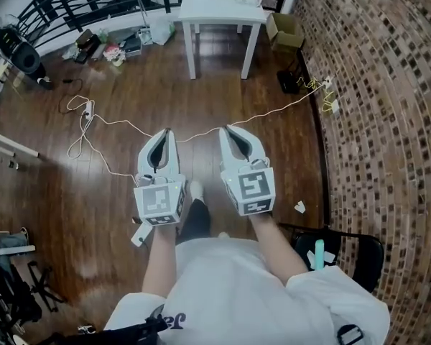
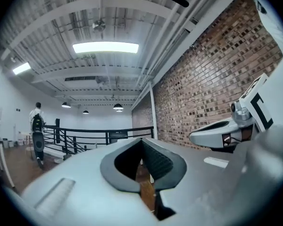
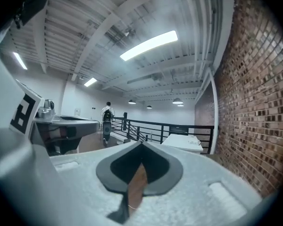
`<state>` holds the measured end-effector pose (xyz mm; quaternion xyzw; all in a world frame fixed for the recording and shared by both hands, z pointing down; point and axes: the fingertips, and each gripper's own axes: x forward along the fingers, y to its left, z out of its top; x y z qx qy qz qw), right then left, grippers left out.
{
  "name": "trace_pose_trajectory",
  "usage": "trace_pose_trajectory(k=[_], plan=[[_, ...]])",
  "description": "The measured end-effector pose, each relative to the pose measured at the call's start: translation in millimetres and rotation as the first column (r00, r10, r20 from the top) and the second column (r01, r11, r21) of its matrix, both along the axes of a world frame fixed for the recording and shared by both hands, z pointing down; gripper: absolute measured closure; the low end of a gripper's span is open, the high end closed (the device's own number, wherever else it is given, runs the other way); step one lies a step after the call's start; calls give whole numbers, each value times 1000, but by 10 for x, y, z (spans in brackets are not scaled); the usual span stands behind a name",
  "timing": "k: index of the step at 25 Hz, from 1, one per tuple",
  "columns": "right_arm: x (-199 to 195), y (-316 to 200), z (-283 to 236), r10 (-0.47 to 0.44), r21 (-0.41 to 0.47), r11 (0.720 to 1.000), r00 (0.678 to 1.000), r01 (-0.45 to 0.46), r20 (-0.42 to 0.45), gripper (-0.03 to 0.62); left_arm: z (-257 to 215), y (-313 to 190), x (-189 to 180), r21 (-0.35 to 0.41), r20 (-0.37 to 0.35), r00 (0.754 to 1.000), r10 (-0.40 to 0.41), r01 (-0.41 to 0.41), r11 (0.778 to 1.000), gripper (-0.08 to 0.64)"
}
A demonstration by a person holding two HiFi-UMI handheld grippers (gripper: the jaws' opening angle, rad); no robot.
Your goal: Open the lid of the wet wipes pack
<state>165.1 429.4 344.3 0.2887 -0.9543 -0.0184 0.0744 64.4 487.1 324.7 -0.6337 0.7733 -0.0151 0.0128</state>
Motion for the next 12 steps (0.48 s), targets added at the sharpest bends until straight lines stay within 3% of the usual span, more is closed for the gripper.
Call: trace_pose_trajectory(k=[6,10,12], plan=[[-950,-1087,-287,97,15,995,995,-98,22,604,-290,-1045,-954,63,-42,997,59,-57,996,545],[-1351,-1563,-395,143,40,989,989,-145,48,604,-383,-1538,-1427,68,-21,995,94,-92,993,545],[-1493,-1724,-310,152,39,987,988,-153,26,604,-325,-1784,-1577,73,-56,991,122,-118,990,545]])
